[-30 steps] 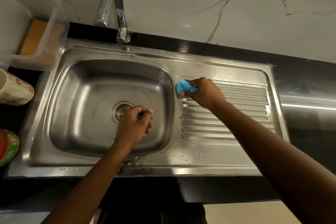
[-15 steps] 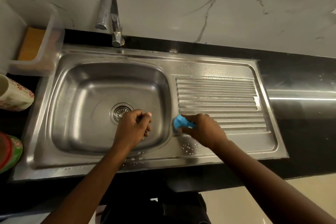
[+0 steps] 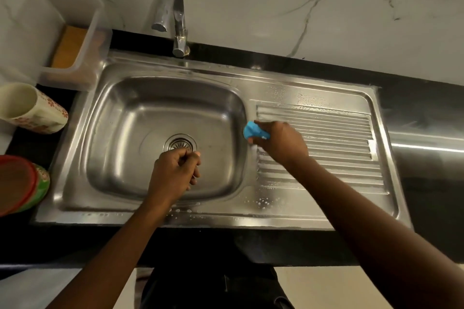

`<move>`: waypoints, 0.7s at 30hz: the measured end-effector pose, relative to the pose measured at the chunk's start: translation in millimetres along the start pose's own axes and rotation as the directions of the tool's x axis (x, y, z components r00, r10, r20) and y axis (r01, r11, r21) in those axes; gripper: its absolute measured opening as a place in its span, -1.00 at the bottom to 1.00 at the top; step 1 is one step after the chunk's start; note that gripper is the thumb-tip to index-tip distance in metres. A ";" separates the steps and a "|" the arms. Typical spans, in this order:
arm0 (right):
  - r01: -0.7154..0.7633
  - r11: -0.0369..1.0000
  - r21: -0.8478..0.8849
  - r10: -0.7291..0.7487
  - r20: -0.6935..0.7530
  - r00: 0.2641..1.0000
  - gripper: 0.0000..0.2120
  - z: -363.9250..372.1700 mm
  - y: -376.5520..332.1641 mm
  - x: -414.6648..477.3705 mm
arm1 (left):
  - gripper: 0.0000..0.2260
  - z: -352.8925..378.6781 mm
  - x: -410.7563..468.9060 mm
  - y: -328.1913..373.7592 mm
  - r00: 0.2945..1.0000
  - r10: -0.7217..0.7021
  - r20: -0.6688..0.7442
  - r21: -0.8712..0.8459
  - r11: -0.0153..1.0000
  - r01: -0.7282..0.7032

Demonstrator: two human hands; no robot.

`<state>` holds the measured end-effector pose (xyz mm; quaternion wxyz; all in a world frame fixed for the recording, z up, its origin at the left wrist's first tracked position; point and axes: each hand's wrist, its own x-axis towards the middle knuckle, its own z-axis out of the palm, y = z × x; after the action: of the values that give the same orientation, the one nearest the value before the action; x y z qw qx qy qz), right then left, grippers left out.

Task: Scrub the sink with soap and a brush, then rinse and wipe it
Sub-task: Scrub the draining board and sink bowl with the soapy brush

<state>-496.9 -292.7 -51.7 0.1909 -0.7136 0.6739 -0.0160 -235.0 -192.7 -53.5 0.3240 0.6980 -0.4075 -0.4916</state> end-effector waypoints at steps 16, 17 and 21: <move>0.005 0.996 0.092 -0.011 0.063 0.998 -0.49 -9.5 -0.7 49.5 | -0.75 1.0 -24.1 -15.8 0.987 -0.086 -0.135 -0.081 0.994 0.075; 0.013 0.997 0.074 -0.019 0.082 0.996 -0.50 -8.5 -0.5 34.4 | -0.75 1.1 -23.6 -16.4 0.988 -0.087 -0.125 -0.082 0.994 0.077; 0.026 0.999 -0.021 -0.022 0.153 0.988 -0.49 -0.4 -4.9 -26.0 | -0.78 -2.6 -20.2 -17.5 0.995 -0.062 -0.077 -0.071 0.996 0.056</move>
<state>-494.7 -267.6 -43.8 0.2334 -0.7230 0.6487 0.0444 -231.9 -166.6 -59.1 0.3489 0.7171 -0.3565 -0.4868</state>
